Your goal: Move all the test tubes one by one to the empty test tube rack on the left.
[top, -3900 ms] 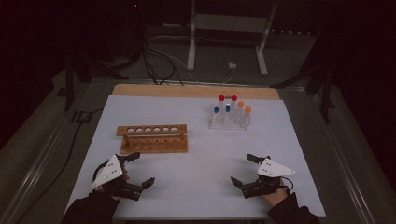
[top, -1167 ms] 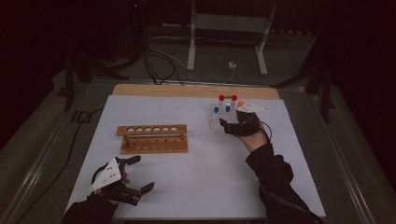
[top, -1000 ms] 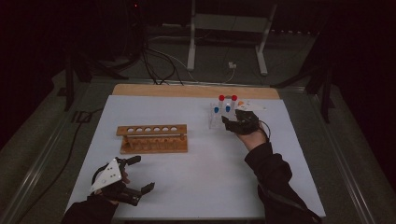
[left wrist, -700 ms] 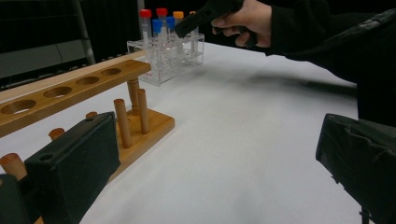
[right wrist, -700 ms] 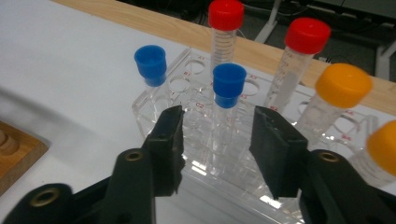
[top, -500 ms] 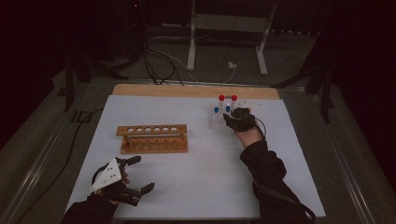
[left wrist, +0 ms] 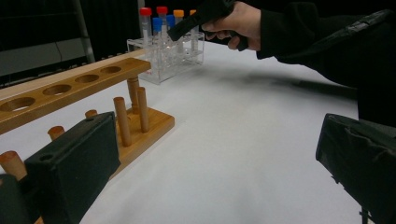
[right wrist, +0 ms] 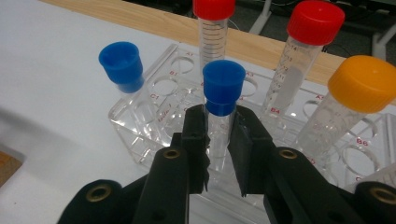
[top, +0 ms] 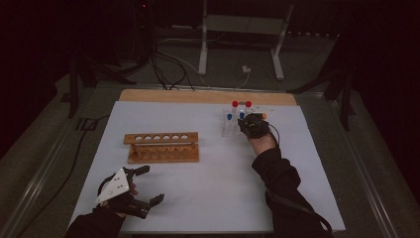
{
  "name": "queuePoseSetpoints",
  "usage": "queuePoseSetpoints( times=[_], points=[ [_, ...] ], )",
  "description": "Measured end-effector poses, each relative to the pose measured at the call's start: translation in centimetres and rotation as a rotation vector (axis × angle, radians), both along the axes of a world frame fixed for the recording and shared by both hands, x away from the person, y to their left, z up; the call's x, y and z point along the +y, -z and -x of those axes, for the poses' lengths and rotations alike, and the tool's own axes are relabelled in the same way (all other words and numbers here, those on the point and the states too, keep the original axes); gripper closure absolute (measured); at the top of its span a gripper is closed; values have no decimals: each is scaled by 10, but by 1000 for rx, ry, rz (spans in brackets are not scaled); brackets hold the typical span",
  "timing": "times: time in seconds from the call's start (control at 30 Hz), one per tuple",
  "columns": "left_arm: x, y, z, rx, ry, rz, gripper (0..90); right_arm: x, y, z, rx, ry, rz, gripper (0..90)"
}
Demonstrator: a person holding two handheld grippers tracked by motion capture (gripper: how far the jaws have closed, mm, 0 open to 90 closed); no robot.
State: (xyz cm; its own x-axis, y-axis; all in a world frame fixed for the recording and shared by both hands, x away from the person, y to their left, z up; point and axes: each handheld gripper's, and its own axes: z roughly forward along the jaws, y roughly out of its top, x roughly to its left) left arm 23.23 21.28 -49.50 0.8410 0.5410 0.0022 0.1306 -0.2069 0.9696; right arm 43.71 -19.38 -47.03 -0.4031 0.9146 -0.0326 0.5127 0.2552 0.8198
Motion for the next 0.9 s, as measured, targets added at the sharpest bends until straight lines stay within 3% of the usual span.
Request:
queuePoseSetpoints(
  times=[0.23,0.53,0.73,0.9],
  points=[
    [0,0,0,3,2,3,4,0,-10,2,-24,-7,11,771],
    [-1,1,-1,-2,-2,-3,5,0,-37,8,-76,-22,19,771],
    [-2,1,-1,10,-2,-8,4,-1,-56,17,-98,-58,24,771],
    [-3,2,-1,10,-15,-16,4,-1,-62,25,-103,-95,32,771]
  ],
)
